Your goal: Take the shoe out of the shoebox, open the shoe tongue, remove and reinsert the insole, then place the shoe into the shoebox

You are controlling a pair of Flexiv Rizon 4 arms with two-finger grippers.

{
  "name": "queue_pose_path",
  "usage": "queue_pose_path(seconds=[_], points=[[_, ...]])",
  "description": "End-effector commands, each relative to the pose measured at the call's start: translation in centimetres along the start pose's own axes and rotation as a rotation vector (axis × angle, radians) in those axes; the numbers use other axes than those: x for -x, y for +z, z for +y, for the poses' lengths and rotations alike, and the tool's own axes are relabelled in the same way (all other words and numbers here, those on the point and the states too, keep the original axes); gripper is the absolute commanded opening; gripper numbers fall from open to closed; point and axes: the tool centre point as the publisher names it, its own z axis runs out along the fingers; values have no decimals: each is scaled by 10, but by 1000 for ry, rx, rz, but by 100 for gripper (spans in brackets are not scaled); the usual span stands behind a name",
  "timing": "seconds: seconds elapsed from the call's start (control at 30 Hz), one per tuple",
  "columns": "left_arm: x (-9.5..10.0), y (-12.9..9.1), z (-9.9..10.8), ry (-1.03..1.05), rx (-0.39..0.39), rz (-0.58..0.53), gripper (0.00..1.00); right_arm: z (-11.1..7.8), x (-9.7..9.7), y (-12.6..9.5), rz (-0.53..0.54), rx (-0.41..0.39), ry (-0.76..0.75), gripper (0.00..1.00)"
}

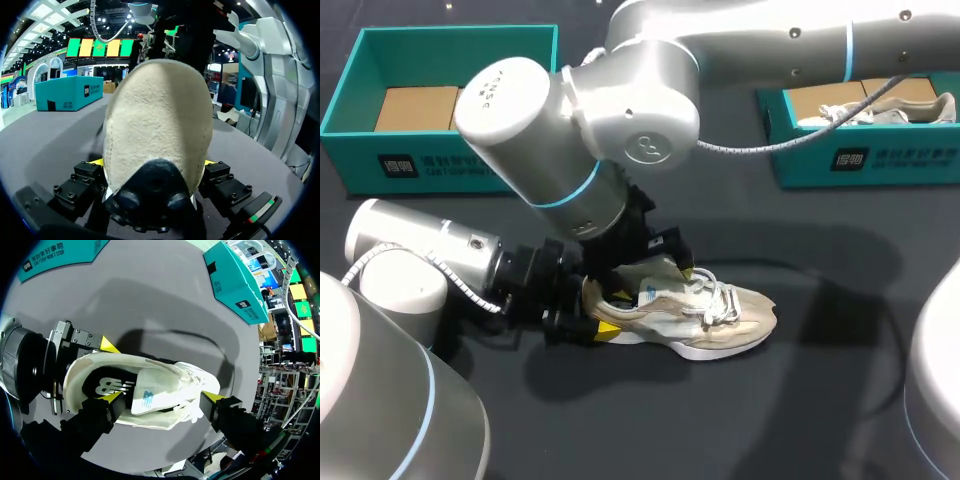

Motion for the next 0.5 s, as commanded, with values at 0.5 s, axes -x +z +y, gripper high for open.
queue_pose_path(seconds=[0.5], points=[[1, 2, 1, 0, 2, -2, 0, -7, -8, 17, -39, 66, 701, 100]])
